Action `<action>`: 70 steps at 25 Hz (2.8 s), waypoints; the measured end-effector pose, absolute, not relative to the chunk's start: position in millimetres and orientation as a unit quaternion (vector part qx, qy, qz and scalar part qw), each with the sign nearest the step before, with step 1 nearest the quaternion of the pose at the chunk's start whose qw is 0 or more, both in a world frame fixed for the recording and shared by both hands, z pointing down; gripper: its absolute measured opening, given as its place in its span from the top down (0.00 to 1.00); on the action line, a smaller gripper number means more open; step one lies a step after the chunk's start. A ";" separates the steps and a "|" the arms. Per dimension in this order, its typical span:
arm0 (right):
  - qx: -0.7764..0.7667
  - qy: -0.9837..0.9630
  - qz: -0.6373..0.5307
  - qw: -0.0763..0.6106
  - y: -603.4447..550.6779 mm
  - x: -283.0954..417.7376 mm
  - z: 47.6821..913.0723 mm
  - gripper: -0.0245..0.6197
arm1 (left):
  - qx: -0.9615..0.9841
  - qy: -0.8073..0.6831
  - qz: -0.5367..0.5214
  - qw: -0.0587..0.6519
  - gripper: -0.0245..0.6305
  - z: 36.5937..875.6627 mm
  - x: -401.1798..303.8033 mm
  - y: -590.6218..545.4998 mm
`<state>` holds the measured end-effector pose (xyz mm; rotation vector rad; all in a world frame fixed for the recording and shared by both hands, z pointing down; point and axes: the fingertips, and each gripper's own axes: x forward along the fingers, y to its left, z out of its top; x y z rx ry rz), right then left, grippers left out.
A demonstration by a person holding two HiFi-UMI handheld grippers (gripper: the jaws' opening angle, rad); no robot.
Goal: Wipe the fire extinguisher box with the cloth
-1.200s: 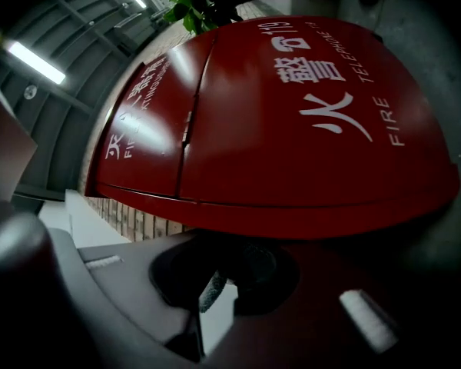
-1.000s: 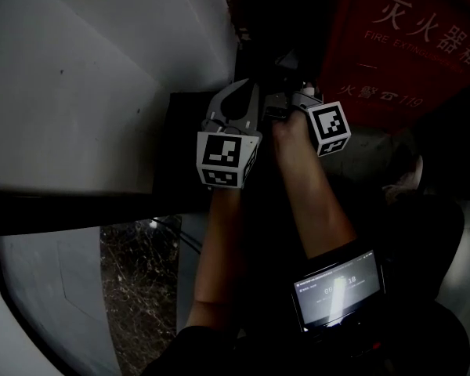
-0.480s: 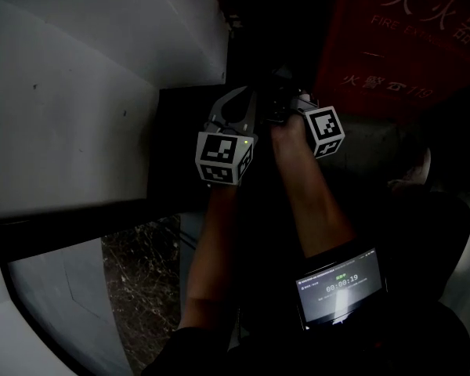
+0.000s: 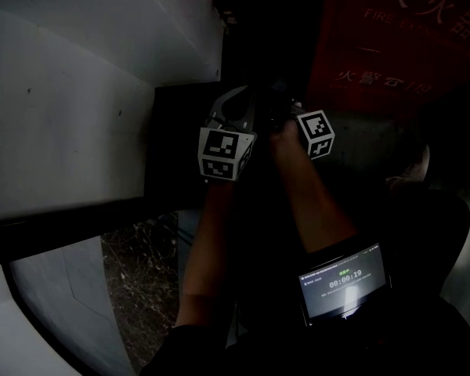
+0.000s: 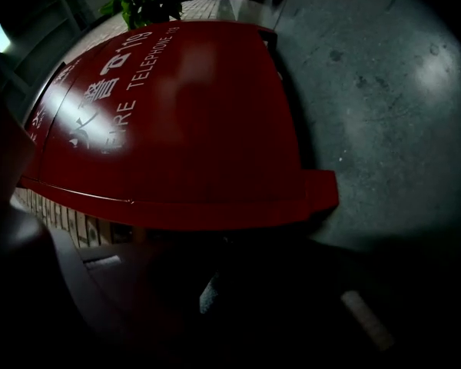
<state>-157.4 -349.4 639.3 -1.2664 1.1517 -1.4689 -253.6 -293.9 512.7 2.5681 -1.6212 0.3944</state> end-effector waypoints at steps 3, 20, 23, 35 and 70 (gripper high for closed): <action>-0.519 0.462 -0.595 0.404 -345.8 -156.2 658.5 0.91 | 0.835 -0.529 0.147 0.033 0.96 518.5 -255.2 -293.1; -0.389 0.860 -0.283 0.171 -291.7 -216.3 467.6 0.91 | 0.779 -0.619 0.093 0.029 0.96 427.4 -283.5 -262.0; -0.375 0.907 -0.169 0.085 -275.9 -206.0 440.2 0.91 | 0.787 -0.610 0.096 0.008 0.96 400.1 -262.9 -256.5; -0.419 0.898 0.109 -0.077 -259.5 -83.1 329.1 0.91 | 0.804 -0.592 0.048 0.009 0.96 312.2 -155.8 -245.4; -0.244 0.674 0.517 -0.467 -245.5 -67.6 93.0 0.91 | 0.814 -0.575 0.037 -0.074 0.96 94.8 -102.4 -246.8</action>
